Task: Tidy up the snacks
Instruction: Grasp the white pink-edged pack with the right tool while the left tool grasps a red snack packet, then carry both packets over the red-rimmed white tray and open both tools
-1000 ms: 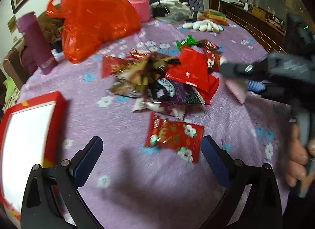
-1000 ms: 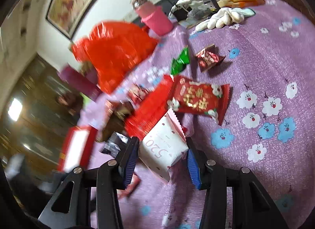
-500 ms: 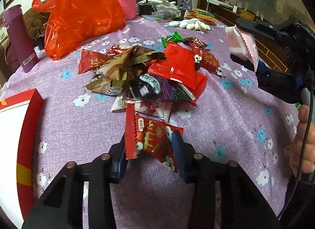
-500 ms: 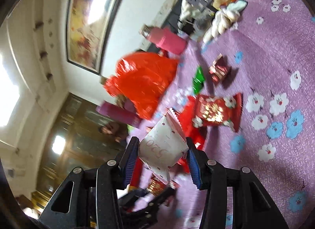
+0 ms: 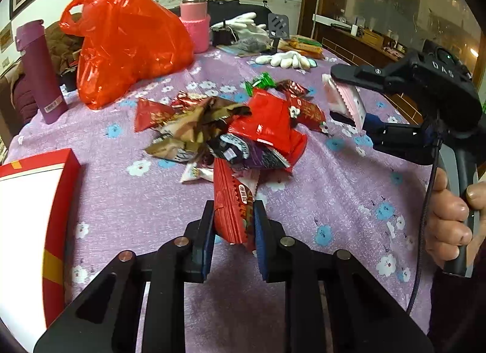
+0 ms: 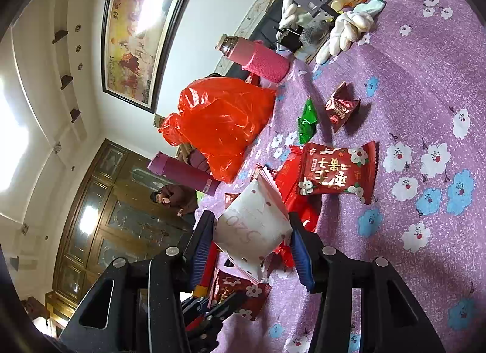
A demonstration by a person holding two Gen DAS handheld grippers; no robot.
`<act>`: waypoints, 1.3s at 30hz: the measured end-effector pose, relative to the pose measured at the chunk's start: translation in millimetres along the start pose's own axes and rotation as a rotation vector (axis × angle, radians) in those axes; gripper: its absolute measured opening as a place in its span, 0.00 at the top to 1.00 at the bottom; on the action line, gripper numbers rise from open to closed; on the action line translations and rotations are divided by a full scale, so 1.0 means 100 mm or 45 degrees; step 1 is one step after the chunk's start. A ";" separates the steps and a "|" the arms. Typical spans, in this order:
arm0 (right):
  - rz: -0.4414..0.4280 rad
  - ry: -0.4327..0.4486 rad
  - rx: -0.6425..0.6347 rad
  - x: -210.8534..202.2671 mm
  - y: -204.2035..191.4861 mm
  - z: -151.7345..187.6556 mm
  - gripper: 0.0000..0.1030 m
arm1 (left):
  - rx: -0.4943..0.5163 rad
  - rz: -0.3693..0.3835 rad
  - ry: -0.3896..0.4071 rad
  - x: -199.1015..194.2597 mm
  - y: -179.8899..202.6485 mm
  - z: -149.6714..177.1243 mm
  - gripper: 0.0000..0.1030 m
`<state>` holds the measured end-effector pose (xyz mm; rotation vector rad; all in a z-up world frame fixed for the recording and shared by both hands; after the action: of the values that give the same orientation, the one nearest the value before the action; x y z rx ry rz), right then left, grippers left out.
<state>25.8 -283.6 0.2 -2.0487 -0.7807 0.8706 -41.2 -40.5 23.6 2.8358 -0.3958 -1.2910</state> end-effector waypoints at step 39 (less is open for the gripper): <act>-0.119 -0.579 -0.403 2.00 -1.87 1.38 0.37 | -0.422 -0.697 0.062 -1.23 -2.14 0.53 0.49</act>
<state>-8.8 19.8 25.1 -2.0825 -1.3215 1.2457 -108.9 200.4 57.4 2.7590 0.5838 -1.1924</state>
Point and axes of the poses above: each gripper's, at about its wrist camera, not at the fingertips, and x roughly the way its jaws point, y to its right, z to its underside, the point moved 3 cm from there along x, roughly the way its jaws point, and after that the axes turned 6 degrees about -x, right-handed, at the moved point
